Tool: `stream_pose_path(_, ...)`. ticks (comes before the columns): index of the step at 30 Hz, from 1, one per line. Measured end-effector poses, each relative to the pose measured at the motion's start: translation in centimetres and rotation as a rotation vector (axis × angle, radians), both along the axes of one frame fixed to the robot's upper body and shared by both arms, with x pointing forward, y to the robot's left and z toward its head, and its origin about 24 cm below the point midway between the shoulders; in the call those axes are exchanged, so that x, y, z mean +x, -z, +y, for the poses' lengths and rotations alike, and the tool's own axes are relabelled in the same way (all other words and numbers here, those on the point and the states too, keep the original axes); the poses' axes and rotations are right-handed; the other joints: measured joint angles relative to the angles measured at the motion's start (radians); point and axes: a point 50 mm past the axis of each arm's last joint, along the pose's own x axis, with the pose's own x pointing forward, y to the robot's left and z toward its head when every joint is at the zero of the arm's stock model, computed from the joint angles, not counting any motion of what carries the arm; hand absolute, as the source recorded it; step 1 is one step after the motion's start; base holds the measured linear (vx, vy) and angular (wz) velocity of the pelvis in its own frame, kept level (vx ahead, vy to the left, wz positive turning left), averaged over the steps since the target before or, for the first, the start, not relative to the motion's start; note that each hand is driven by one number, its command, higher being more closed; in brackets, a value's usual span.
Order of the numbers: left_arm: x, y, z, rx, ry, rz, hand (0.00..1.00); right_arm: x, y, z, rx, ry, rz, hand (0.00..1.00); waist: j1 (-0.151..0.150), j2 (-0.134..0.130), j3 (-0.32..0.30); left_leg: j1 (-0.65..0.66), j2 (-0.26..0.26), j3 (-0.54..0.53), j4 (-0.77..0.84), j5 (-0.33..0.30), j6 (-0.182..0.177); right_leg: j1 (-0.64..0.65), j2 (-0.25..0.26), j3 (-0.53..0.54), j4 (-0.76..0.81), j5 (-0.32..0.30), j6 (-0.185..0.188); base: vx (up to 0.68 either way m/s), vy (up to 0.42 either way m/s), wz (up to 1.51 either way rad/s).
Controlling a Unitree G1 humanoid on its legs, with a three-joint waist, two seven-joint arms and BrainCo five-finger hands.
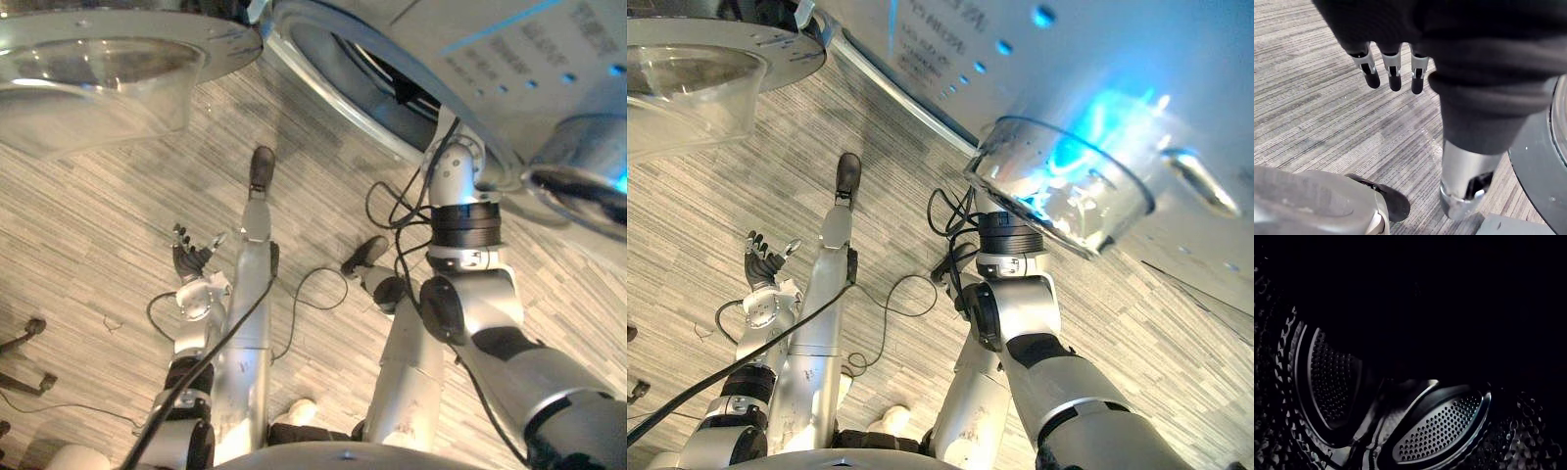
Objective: Pick up the laundry basket with both hands and put the clothes into the washing machine.
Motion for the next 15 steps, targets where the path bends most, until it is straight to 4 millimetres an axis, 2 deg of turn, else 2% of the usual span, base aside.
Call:
stream_pose_path(3, 0.0, -0.1, -0.2, 0.001, 0.007, -0.009, 0.0, 0.3, -0.7, -0.5, 0.016, 0.026, 0.021, 1.0, 0.001, 0.0, 0.0, 0.014, 0.006, 0.001, -0.05, 0.032, 0.002, 0.001, 0.009, -0.004, -0.028, 0.022, -0.003, 0.02, 0.007, -0.07)
stream_pose_path(8, -0.4, 0.0, -1.2, -0.007, 0.045, -0.014, 0.0, 2.3, -2.1, -0.6, -0.016, 0.03, 0.094, 1.0, 0.004, 0.001, 0.0, 0.057, 0.017, 0.0, -0.161, 0.092, -0.006, -0.002, 0.02, -0.005, -0.054, 0.049, -0.022, 0.0, 0.001, -0.06)
stream_pose_path(10, -0.3, -0.3, -1.7, 0.0, 0.07, -0.029, 0.0, 2.0, -3.3, -1.4, -0.009, 0.028, 0.072, 1.0, 0.013, 0.001, 0.0, 0.059, 0.018, 0.001, -0.21, 0.092, -0.007, -0.02, 0.022, -0.006, -0.066, 0.066, -0.029, 0.0, 0.0, 0.0)
stream_pose_path(11, -0.3, -0.4, -1.8, 0.001, 0.074, -0.032, 0.0, 1.8, -3.7, -1.6, -0.005, 0.03, 0.058, 0.0, 0.014, 0.002, 0.001, 0.059, 0.018, 0.001, -0.22, 0.091, -0.007, -0.023, 0.022, -0.006, -0.072, 0.073, -0.03, -0.01, 0.023, -0.05)
stream_pose_path(15, -0.3, -0.4, -2.3, 0.011, 0.099, -0.032, 0.0, 0.7, -4.5, -3.8, 0.06, 0.118, 0.013, 0.0, 0.037, 0.006, 0.003, 0.056, 0.008, 0.003, -0.243, 0.092, -0.008, -0.039, 0.016, 0.004, -0.091, 0.102, -0.024, 0.01, 0.032, -0.04)
